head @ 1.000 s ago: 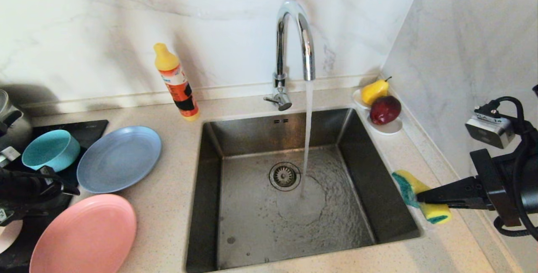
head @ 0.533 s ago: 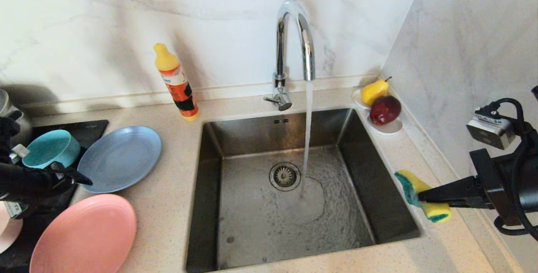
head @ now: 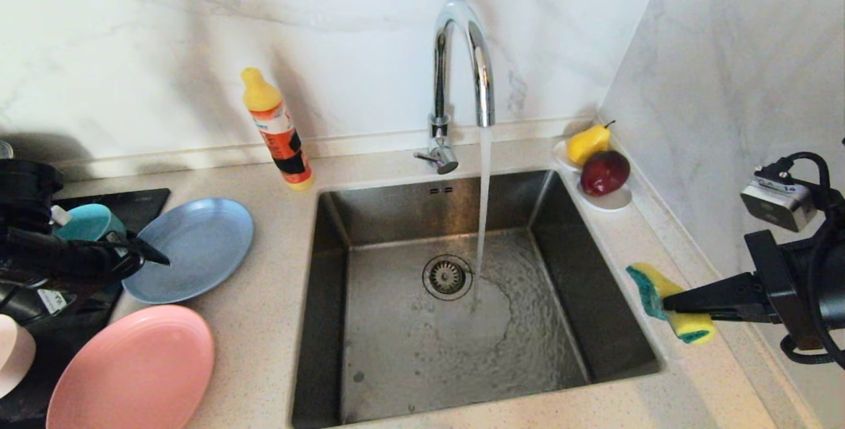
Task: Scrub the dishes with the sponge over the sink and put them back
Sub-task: Wash the plate
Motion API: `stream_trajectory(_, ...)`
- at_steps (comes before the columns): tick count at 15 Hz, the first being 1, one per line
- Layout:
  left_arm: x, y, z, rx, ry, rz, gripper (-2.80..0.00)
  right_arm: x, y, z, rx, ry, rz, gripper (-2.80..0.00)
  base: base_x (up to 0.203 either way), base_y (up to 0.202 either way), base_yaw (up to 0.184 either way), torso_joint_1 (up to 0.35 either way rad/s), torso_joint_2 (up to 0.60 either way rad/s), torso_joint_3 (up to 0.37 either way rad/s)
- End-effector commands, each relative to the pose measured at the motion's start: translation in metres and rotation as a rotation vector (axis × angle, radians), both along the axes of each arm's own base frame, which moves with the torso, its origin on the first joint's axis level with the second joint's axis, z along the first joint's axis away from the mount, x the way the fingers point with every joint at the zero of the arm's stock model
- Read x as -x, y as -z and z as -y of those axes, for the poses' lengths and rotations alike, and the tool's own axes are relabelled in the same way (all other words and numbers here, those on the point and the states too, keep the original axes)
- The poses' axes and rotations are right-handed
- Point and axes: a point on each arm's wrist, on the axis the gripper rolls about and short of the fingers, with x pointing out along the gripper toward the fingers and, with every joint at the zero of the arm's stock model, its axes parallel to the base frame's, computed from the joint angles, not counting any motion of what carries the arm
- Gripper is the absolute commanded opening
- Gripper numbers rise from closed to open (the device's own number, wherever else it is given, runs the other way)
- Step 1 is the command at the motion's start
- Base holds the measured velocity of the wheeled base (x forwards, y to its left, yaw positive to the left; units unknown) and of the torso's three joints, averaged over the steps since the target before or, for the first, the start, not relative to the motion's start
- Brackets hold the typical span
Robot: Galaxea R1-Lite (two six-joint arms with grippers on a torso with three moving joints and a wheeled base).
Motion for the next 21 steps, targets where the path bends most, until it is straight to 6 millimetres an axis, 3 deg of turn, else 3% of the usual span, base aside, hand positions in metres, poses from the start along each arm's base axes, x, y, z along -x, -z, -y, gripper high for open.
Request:
stream_trajectory(1,-0.01,0.007,-0.004,-0.004,-0.012,-0.019,0.0,0.0,0.0,0.002,-0.011,0.001,-0.006,-2.8,0.0,0.0,0.0,0.0,0.0,0.0)
stream_trajectory(9,-0.022,0.011,-0.009,-0.008,-0.019,-0.019,0.0,0.0,-0.001,0.002,-0.009,-0.005,0.004,-2.8,0.0,0.0,0.0,0.0,0.0,0.0)
stream_trajectory(16,-0.034,-0.007,0.002,-0.003,-0.012,0.033,0.0,0.001,0.0,0.005,-0.011,0.005,0.006,-2.8,0.0,0.0,0.0,0.0,0.0,0.0)
stream_trajectory(21,-0.04,0.005,0.0,0.007,-0.014,0.007,0.0,0.001,0.002,0.009,-0.017,0.005,0.002,-2.8,0.0,0.0,0.0,0.0,0.0,0.0)
